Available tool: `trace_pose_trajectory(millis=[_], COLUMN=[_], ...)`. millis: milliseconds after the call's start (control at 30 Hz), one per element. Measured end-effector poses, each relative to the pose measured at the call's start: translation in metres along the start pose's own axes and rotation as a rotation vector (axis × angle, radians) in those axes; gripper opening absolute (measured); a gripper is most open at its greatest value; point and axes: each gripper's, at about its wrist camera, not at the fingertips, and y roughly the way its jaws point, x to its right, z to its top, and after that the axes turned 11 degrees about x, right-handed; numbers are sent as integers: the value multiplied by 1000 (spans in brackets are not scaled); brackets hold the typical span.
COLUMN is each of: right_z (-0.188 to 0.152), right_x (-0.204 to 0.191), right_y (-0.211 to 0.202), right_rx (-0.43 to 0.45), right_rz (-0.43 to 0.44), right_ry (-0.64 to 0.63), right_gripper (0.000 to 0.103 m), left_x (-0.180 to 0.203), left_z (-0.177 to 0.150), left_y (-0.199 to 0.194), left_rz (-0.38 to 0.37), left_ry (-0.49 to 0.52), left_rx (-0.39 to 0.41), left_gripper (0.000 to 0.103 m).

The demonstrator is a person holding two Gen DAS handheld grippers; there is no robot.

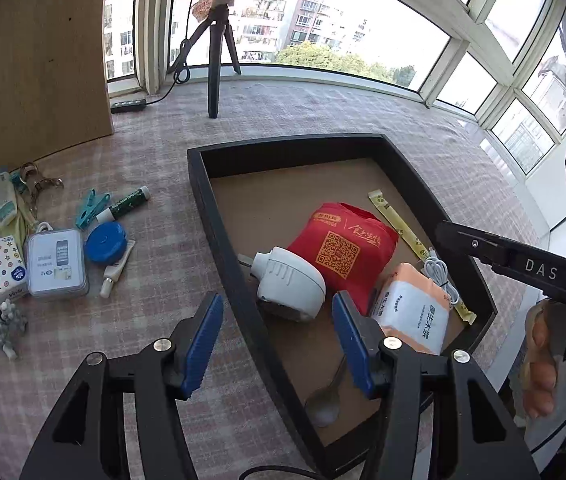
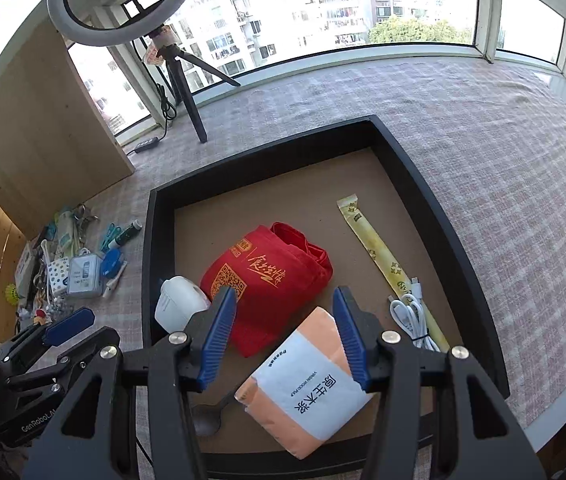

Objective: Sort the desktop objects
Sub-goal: 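Carry the cable and spoon into the tray and open both tools, then grasp the clear phone box with the right tool while the left tool grasps the white tube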

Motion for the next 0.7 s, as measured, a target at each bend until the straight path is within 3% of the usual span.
trace_pose_trajectory(millis=[500,700], right_z=[3,-12], right_x=[-172,-240], right_y=[53,91], right_rx=[-82,-175], right_rz=[199,274], right_ry=[-176,-235], right_gripper=[50,54], left_x=[-182,-236], left_z=[15,25], left_y=[-43,-29], left_rz=[252,277], left_ry=[-209,-316], left_rx=[22,-18], left_gripper=[54,54])
